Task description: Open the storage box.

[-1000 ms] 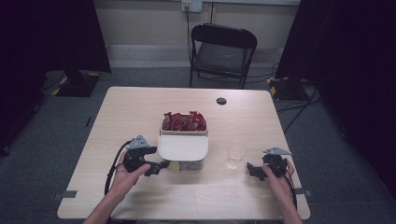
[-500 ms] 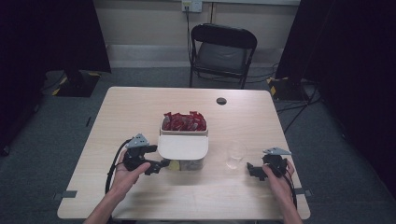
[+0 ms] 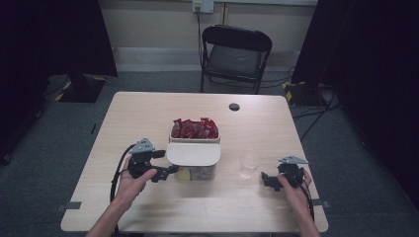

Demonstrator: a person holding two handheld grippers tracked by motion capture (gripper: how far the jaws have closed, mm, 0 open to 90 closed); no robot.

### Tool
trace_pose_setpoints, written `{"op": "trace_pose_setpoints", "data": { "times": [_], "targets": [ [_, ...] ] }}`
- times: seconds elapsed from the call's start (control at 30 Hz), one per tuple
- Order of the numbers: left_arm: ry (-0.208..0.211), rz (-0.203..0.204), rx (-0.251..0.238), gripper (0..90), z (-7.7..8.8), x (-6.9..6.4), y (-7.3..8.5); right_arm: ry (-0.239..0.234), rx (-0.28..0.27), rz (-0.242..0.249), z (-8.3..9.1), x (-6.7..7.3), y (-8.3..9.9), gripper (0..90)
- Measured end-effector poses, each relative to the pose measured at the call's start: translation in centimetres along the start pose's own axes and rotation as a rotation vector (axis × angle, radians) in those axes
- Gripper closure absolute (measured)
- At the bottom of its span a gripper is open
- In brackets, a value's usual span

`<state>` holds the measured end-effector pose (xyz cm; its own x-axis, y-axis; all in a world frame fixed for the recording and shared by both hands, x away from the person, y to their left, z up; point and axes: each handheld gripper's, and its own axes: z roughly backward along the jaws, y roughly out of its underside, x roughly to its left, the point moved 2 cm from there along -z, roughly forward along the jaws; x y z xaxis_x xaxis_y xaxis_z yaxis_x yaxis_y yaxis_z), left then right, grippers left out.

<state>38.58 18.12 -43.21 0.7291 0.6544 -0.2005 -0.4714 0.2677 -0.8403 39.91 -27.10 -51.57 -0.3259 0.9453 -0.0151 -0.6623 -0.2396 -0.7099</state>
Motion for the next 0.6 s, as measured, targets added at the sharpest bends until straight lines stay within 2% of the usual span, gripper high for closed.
{"op": "trace_pose_setpoints", "data": {
  "times": [0.17, 0.2, 0.3, 0.6],
  "targets": [
    [0.001, 0.004, -0.018, 16.2, 0.0, 0.0, -0.4, 0.0, 0.0, 0.0, 0.0, 0.0, 0.0, 0.0],
    [0.001, -0.007, -0.011, 16.4, 0.1, 0.1, -0.5, 0.0, 0.0, 0.0, 0.0, 0.0, 0.0, 0.0],
    [0.001, -0.007, -0.009, 16.4, 0.2, 0.1, -0.6, 0.0, 0.0, 0.0, 0.0, 0.0, 0.0, 0.0],
    [0.009, 0.008, -0.034, 16.1, 0.4, 0.3, -1.4, 0.0, 0.0, 0.0, 0.0, 0.0, 0.0, 0.0]
  ]
}}
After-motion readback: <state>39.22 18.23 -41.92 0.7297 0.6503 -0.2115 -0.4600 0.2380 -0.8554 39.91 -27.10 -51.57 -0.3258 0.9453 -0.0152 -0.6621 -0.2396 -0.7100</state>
